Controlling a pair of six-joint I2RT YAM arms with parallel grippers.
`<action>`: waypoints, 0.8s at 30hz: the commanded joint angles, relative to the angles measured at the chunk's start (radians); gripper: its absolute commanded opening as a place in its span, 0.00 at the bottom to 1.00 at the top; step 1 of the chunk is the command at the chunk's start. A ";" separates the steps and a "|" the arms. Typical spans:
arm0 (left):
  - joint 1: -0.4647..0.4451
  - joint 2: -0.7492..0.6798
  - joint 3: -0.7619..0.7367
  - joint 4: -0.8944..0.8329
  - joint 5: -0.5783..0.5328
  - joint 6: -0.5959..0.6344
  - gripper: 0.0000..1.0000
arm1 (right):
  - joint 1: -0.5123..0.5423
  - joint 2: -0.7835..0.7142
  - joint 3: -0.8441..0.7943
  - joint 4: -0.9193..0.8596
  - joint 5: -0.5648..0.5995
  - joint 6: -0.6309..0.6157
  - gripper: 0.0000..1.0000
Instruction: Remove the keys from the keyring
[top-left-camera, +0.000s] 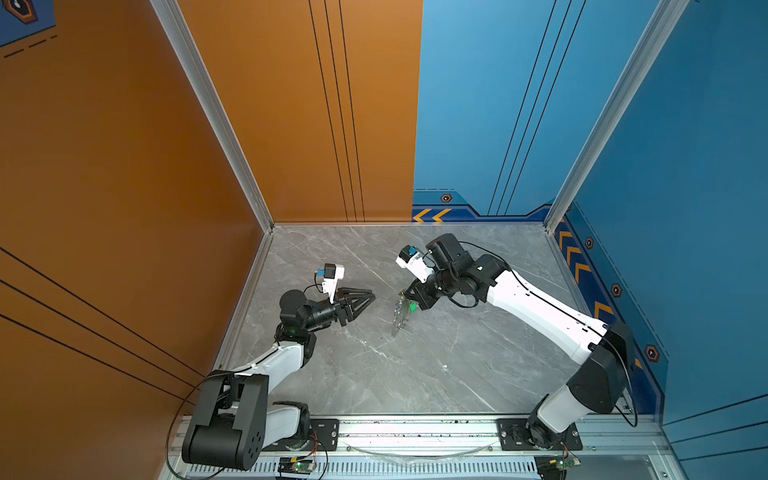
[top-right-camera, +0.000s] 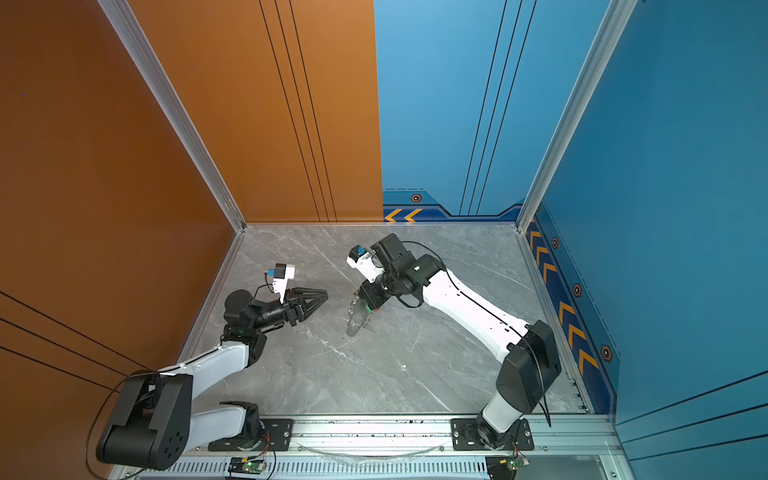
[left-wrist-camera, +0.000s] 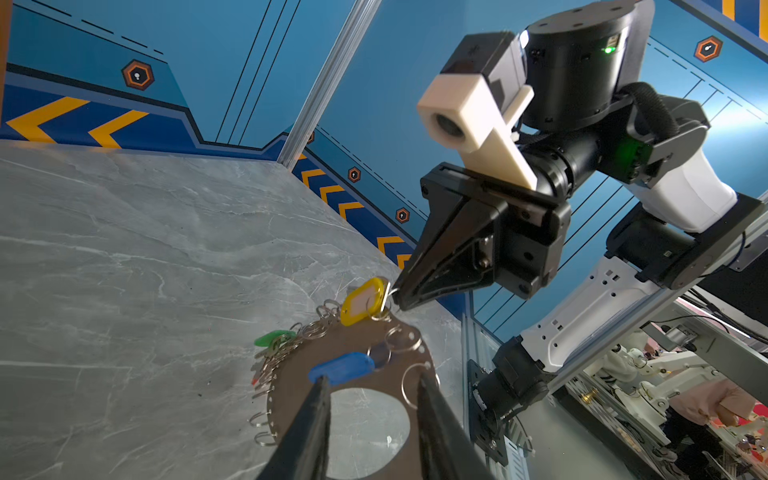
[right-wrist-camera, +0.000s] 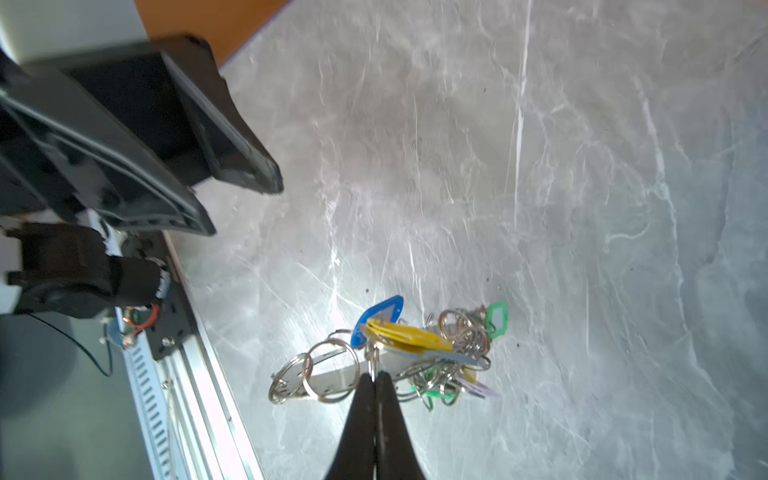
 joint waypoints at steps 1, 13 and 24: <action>0.003 0.012 0.006 0.020 -0.005 0.025 0.36 | 0.034 0.013 0.073 -0.198 0.141 -0.099 0.00; -0.152 0.093 0.085 0.020 0.091 0.084 0.51 | 0.054 -0.045 0.070 -0.189 0.109 -0.181 0.00; -0.195 0.061 0.057 0.021 0.062 0.328 0.58 | 0.052 -0.141 -0.020 -0.106 -0.038 -0.193 0.00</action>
